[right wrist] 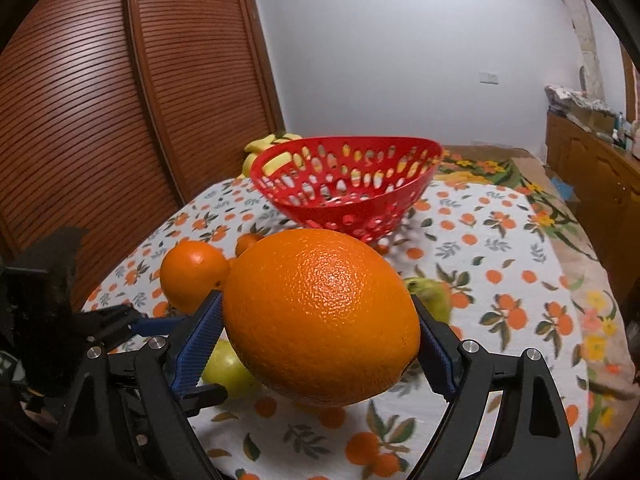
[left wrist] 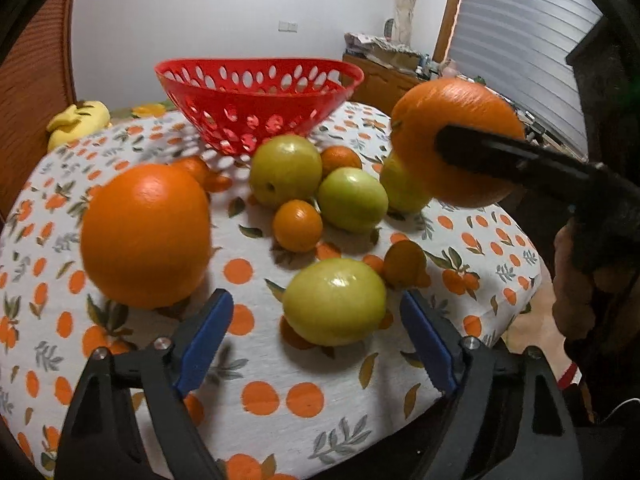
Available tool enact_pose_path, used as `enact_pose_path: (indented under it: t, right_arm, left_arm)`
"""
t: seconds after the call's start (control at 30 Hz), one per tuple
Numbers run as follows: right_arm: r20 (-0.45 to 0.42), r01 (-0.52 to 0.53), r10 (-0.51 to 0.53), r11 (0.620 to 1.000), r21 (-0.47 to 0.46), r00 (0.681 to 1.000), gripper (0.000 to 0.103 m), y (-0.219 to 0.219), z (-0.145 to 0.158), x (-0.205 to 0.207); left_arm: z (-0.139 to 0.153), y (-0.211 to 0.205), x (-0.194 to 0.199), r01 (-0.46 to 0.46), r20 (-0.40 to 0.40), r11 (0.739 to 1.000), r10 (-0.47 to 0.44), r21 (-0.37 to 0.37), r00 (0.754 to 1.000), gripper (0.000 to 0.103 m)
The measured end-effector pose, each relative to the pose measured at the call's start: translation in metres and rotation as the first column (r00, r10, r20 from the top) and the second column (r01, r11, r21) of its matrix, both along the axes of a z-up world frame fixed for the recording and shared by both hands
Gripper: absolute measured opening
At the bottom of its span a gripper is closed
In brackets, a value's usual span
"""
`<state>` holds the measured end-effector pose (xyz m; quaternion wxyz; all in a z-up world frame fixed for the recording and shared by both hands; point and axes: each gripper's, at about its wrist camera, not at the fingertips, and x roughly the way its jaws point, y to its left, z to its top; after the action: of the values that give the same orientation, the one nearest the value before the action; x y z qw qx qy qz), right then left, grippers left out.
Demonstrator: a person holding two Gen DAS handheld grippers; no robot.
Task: Organize fruits
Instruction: 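Grasp the large orange with the right tool while the left tool grasps an orange, then lift the large orange with the right tool while the left tool grasps a yellow-green lemon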
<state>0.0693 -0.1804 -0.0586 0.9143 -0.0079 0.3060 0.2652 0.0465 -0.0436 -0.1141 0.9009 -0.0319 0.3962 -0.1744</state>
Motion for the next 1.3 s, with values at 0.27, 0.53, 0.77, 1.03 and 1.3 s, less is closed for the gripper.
enact_pose_path:
  t: [0.27,0.53,0.77,1.03,1.3]
  right_arm:
    - [0.009,0.017,-0.017,1.0,-0.009,1.0,0.089,-0.011,0.004,-0.004]
    - [0.003,0.016,-0.016,1.0,-0.014,1.0,0.089,-0.014,0.001,-0.005]
    - [0.001,0.019,-0.019,1.0,-0.012,1.0,0.089,-0.014,0.001,-0.003]
    - [0.02,0.017,-0.017,1.0,-0.006,1.0,0.089,-0.017,0.012,-0.002]
    - [0.044,0.011,-0.011,1.0,-0.005,0.999,0.089,-0.017,0.027,0.0]
  left_arm:
    - [-0.008,-0.009,0.01,0.02,-0.038,1.0,-0.02,-0.012,0.999,0.073]
    - [-0.01,-0.008,0.012,0.045,-0.062,0.996,-0.05,-0.077,0.997,0.056]
    - [0.009,0.0,0.008,0.02,-0.015,0.998,-0.021,-0.066,1.0,0.056]
    - [0.049,0.015,0.007,0.003,0.07,0.997,0.003,-0.082,0.998,0.056]
    - [0.076,0.023,0.012,-0.015,0.127,0.997,0.024,-0.072,0.992,0.056]
